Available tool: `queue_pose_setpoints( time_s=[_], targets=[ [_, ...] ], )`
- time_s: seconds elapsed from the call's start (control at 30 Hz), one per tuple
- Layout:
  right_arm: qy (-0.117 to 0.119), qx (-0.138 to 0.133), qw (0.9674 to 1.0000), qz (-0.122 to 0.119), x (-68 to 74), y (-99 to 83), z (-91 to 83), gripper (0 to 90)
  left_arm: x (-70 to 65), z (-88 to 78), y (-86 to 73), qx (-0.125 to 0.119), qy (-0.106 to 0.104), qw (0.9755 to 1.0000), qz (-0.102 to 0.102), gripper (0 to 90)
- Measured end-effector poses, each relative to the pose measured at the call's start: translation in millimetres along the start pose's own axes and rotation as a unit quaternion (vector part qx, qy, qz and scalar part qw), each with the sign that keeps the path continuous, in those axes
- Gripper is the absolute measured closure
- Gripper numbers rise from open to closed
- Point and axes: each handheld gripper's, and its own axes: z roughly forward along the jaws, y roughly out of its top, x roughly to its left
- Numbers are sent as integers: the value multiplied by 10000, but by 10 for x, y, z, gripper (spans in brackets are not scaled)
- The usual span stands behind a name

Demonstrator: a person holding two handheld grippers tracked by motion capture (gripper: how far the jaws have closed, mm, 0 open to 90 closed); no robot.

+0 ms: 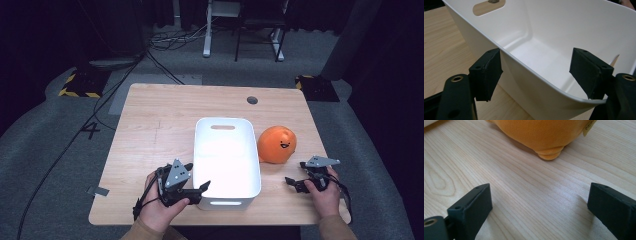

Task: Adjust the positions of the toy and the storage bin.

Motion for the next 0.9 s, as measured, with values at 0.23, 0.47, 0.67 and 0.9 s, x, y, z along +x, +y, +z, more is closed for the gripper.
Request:
queue_pose_setpoints(
  time_s=[0.23, 0.47, 0.67, 0.9],
  targets=[
    [1, -2, 10000, 15, 2, 0, 0, 58, -62, -1, 9, 43, 49, 10000, 52, 244],
    [-10, -4, 10000, 14, 2, 1, 0, 58, 7, -36, 35, -139, -94, 9997, -174, 225],
    [4, -17, 10000, -7, -3, 0, 3, 58, 94, -186, 133, -475, 15, 9987, -180, 206],
    [-1, -14, 10000, 11, 0, 1, 3, 57, 364, -288, 162, -515, 352, 9979, -162, 170]
  ],
)
